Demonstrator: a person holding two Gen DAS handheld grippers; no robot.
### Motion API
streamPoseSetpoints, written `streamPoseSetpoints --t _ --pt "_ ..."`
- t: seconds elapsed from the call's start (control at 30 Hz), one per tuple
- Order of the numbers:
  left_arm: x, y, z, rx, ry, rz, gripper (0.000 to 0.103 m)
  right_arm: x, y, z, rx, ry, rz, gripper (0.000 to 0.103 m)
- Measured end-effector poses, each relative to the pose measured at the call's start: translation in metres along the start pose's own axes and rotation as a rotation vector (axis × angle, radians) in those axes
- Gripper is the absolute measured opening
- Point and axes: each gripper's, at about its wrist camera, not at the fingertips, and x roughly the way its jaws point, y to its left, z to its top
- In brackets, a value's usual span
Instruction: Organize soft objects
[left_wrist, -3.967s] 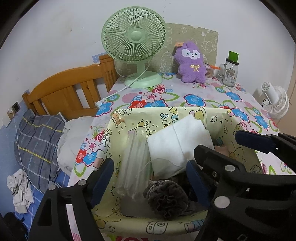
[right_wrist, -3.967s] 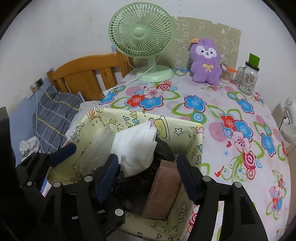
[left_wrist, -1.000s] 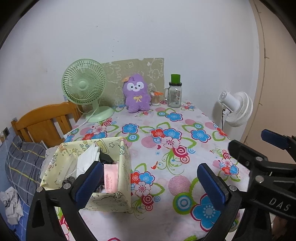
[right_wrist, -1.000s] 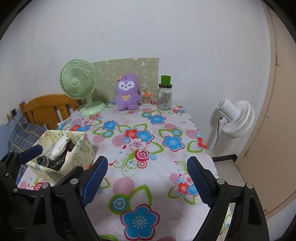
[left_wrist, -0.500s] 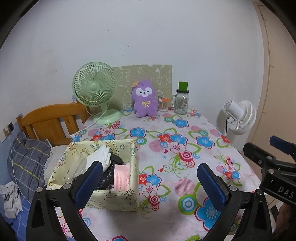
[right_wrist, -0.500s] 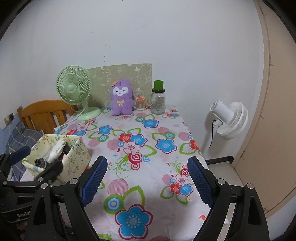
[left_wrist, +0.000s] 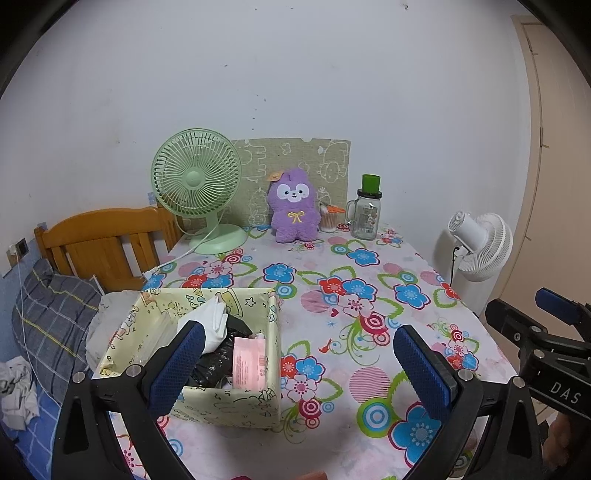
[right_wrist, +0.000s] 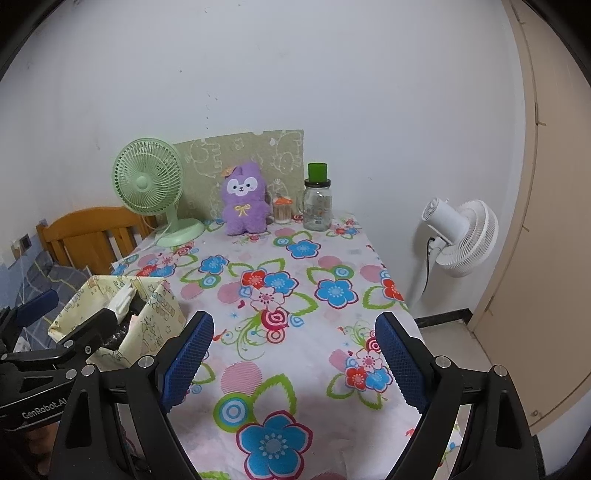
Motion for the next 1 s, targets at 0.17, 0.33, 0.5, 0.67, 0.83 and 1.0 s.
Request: streamPoseSetpoints --t 0.17,0.33,0.5,0.67,0.83,1.0 --pt "0.0012 0.0007 0.0005 -0.003 0.003 0.000 0.103 0.0012 -0.0013 -0.0003 0.007 0.000 0.004 0.093" --pt "0.0021 0.0004 0.0009 -0.001 0.001 -0.002 0.103 0.0023 -0.0022 -0.0003 0.013 0.000 0.004 0.094" --pt "0.0025 -0.0003 -0.0001 0.006 -0.004 -0.004 0.103 0.0022 -0.0024 -0.0005 0.014 0.001 0.005 0.094" --pt "0.0019 -0.0009 -0.0011 0.008 -0.005 -0.008 0.103 0.0024 -0.0024 -0.0005 0.016 -0.002 0.005 0.096" --pt "0.0020 -0.0014 -0.0016 0.012 -0.004 -0.012 0.103 0.0025 -0.0021 -0.0014 0.017 -0.003 0.005 0.097" --pt "0.0022 -0.0023 -0.0020 0.014 -0.001 -0.016 0.103 0.0031 -0.0016 -0.0023 0.020 0.000 0.004 0.097"
